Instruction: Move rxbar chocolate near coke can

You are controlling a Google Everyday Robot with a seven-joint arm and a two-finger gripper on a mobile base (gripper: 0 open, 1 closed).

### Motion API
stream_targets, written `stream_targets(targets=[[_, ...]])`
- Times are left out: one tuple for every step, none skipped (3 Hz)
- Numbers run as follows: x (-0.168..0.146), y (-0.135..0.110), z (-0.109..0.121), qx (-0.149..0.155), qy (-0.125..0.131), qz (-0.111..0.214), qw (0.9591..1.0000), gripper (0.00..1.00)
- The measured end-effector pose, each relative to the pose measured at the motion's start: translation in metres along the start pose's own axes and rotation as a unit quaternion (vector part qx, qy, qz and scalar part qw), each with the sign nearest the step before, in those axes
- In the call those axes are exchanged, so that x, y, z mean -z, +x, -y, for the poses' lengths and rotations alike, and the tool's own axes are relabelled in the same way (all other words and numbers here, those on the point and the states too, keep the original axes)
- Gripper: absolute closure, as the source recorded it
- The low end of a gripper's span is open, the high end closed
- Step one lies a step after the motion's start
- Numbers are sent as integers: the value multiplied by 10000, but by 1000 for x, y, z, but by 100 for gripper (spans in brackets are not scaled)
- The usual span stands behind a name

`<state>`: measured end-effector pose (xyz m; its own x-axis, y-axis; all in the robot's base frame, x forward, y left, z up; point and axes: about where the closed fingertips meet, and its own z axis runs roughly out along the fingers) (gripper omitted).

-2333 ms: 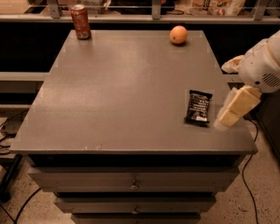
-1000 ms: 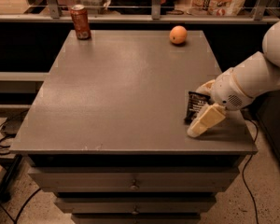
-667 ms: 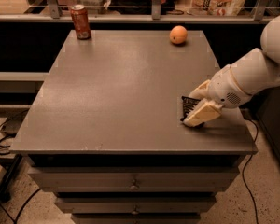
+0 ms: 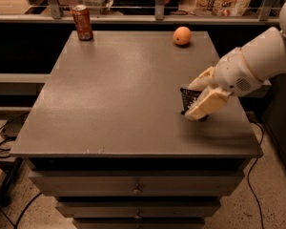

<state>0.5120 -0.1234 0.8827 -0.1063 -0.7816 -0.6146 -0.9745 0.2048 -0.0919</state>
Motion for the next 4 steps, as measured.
stream_targets(targets=[[80, -52, 2, 572, 546, 159, 9967, 100], [71, -48, 3, 523, 494, 163, 9973, 100], [44, -51, 8, 243, 427, 383, 9981, 100], [1, -75, 30, 175, 471, 797, 9956, 100]])
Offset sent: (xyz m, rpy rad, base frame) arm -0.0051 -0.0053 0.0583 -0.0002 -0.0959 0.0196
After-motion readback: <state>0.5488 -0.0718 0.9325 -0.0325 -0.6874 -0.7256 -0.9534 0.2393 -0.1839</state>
